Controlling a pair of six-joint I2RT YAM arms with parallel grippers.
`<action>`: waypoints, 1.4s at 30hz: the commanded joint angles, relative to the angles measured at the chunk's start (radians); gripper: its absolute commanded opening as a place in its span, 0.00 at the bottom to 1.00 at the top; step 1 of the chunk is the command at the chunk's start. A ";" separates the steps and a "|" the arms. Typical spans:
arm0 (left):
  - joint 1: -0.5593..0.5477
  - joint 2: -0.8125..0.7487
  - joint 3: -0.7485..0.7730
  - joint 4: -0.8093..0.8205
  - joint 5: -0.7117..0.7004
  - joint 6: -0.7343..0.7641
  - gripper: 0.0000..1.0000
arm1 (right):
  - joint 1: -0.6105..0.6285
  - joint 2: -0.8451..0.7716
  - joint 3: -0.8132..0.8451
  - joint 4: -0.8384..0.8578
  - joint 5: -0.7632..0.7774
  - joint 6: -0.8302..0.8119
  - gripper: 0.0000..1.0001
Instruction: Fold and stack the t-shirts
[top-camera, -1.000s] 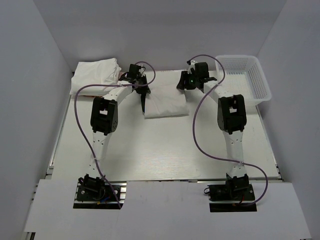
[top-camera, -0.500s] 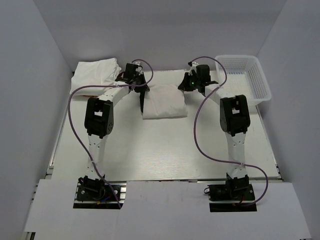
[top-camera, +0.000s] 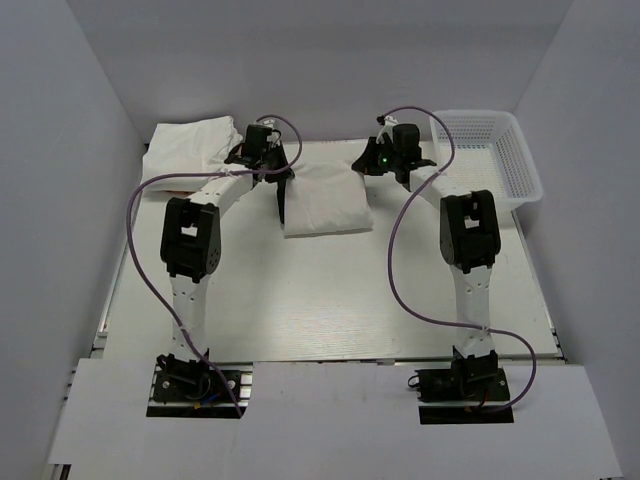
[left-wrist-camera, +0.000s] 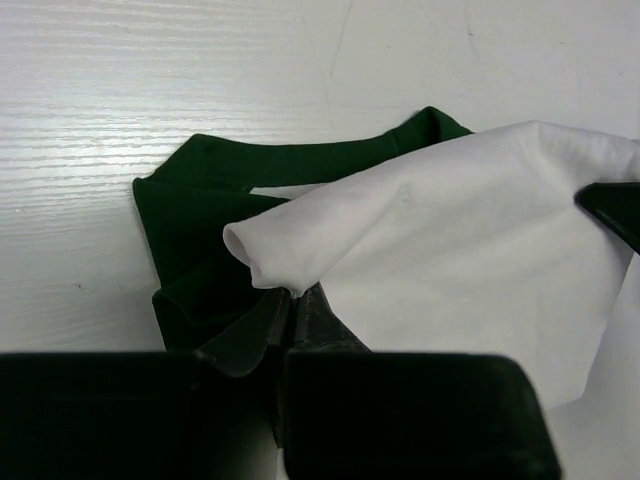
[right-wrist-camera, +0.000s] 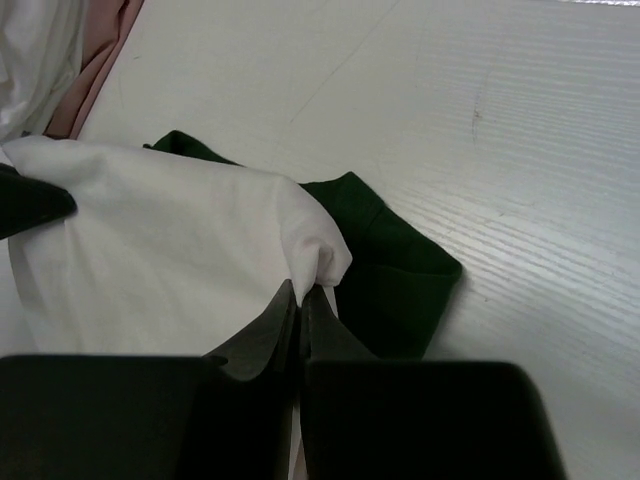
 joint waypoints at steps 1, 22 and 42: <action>0.009 0.024 0.061 -0.010 -0.056 -0.004 0.00 | -0.008 0.068 0.074 0.020 0.053 0.020 0.00; 0.037 -0.019 0.086 -0.135 -0.169 -0.024 1.00 | -0.006 0.043 0.190 -0.112 0.033 -0.052 0.90; 0.014 0.116 -0.036 -0.098 0.083 0.008 0.65 | -0.014 -0.436 -0.322 0.019 0.031 -0.094 0.90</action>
